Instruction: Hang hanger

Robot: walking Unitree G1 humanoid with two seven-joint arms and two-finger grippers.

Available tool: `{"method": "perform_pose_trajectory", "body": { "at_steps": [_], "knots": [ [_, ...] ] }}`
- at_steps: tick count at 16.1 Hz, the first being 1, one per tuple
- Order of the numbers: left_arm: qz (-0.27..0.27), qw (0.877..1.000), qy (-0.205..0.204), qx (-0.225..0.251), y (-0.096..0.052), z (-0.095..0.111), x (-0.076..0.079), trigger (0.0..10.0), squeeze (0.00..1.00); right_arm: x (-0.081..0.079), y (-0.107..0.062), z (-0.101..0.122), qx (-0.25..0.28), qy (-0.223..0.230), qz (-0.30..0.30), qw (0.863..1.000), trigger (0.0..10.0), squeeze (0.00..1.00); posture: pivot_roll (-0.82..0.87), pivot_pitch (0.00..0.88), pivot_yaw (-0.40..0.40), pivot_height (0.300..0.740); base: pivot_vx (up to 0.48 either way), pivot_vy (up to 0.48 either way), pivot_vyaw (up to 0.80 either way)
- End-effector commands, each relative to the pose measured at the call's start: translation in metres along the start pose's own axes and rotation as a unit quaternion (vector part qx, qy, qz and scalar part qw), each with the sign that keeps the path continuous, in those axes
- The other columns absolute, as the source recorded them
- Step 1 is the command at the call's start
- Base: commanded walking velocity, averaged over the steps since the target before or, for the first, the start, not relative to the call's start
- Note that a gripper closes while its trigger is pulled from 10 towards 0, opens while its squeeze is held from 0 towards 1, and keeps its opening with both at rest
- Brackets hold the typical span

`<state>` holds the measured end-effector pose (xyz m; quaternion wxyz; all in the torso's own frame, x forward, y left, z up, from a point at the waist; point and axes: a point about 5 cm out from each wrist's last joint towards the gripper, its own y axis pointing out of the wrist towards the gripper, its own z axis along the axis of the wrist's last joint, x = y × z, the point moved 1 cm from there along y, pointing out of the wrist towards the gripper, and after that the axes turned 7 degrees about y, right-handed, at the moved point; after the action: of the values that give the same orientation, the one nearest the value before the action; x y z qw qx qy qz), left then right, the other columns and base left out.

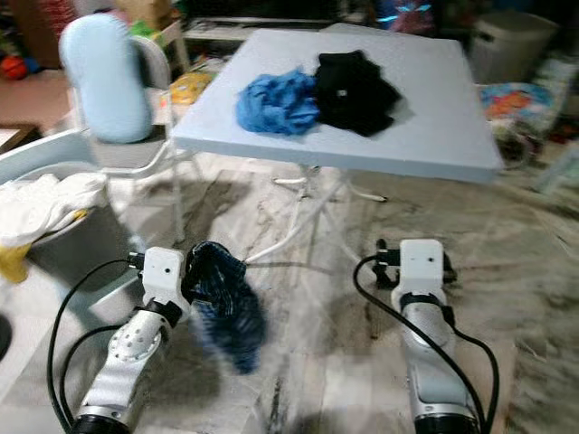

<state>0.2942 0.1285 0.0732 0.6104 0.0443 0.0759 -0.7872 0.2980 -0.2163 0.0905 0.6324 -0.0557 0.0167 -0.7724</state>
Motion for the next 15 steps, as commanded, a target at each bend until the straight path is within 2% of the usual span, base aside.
{"method": "perform_pose_trajectory", "body": {
  "at_steps": [1, 3, 5, 6, 9, 10, 12, 14, 15],
  "knots": [
    [-0.011, 1.000, 0.012, 0.015, 0.002, 0.011, -0.005, 10.0, 0.00, 0.005, 0.001, -0.003, -0.006, 0.003, -0.010, 1.000, 10.0, 0.00, -0.06, 0.023, 0.030, 0.740, 0.000, 0.000, -0.80],
    [-0.033, 0.999, 0.038, 0.003, -0.002, 0.013, -0.016, 10.0, 0.00, 0.003, 0.007, -0.003, -0.008, 0.002, -0.005, 1.000, 10.0, 0.00, -0.04, 0.016, 0.031, 0.740, 0.000, 0.000, -0.80],
    [-0.024, 0.999, 0.035, -0.004, -0.003, 0.015, -0.023, 10.0, 0.00, 0.000, 0.009, 0.001, -0.003, 0.006, -0.005, 1.000, 10.0, 0.00, -0.05, 0.026, 0.029, 0.740, 0.000, 0.000, -0.80],
    [-0.012, 1.000, 0.019, 0.005, -0.003, 0.018, -0.019, 10.0, 0.00, 0.000, 0.003, -0.002, -0.002, 0.009, -0.007, 1.000, 10.0, 0.00, -0.06, 0.023, 0.027, 0.740, 0.000, 0.000, -0.80],
    [0.053, 0.998, -0.026, 0.006, 0.001, 0.021, -0.023, 10.0, 0.00, 0.006, -0.008, -0.014, -0.016, 0.020, -0.016, 1.000, 10.0, 0.00, -0.07, 0.017, 0.028, 0.740, 0.000, 0.000, -0.70],
    [0.065, 0.997, -0.042, -0.002, 0.002, 0.018, -0.021, 10.0, 0.00, 0.010, -0.010, -0.019, -0.022, 0.021, -0.024, 0.999, 10.0, 0.00, -0.07, 0.014, 0.028, 0.740, 0.000, 0.000, 0.00],
    [0.055, 0.997, -0.049, -0.005, 0.002, 0.017, -0.013, 10.0, 0.00, 0.013, -0.011, -0.024, -0.032, 0.031, -0.037, 0.998, 10.0, 0.00, -0.08, 0.005, 0.024, 0.740, 0.000, 0.000, 0.00],
    [0.035, 0.997, -0.062, 0.004, 0.006, 0.021, 0.002, 10.0, 0.00, 0.008, -0.006, -0.020, -0.029, 0.023, -0.019, 0.999, 10.0, 0.00, -0.07, 0.007, 0.001, 0.740, 0.000, 0.000, 0.00],
    [0.036, 0.997, -0.064, 0.010, 0.006, 0.025, 0.005, 10.0, 0.00, 0.005, -0.004, -0.018, -0.025, 0.015, -0.006, 1.000, 10.0, 0.00, -0.06, 0.011, -0.004, 0.740, 0.000, 0.277, 0.00]
  ]
}}
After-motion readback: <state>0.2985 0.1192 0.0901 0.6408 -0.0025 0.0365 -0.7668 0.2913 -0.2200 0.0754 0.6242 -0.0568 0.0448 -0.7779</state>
